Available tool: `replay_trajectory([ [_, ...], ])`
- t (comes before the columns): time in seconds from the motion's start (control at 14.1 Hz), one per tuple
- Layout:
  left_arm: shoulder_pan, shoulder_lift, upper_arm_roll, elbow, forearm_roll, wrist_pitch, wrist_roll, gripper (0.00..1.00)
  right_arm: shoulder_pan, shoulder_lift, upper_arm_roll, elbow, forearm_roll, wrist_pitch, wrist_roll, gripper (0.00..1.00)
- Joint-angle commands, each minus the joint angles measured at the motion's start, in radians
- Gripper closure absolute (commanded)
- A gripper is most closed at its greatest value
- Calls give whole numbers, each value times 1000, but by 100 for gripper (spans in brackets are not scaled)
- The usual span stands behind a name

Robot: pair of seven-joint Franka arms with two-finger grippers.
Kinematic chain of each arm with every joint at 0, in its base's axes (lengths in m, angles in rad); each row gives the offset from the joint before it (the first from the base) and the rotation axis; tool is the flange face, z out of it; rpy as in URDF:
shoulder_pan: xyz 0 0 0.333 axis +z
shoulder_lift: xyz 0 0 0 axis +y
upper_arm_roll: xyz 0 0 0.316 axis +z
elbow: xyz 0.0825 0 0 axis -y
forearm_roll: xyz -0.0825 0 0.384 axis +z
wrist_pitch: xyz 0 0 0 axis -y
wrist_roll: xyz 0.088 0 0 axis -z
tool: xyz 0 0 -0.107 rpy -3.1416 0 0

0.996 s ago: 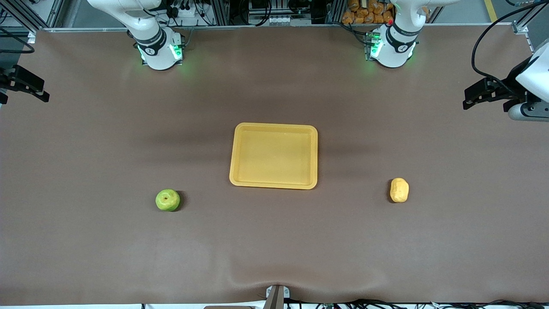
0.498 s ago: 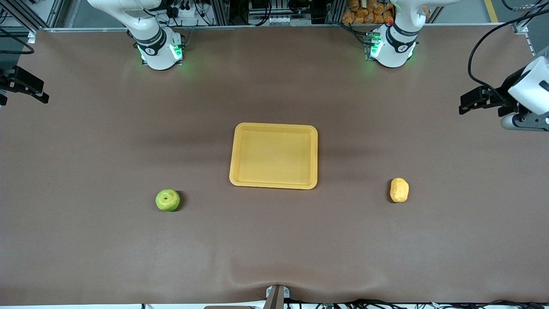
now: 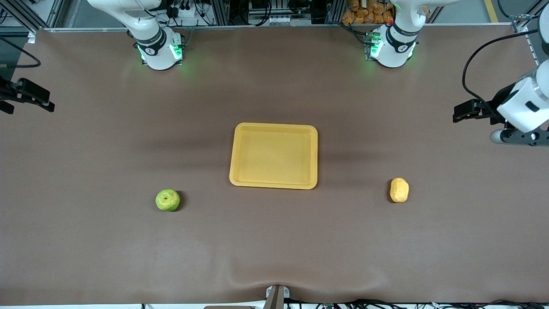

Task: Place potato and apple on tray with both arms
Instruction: 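Move the left gripper toward the potato while the right gripper approaches the apple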

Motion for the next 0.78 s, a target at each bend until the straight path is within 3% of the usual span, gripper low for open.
replay_trajectory([
  [0.0, 0, 32, 1, 12, -5, 11, -15, 0, -24, 27, 10, 24, 0, -8, -14, 0],
  [0.71, 9, 123, 8, 7, 5, 96, -17, 0, -63, 138, 10, 26, -5, -8, -15, 0],
])
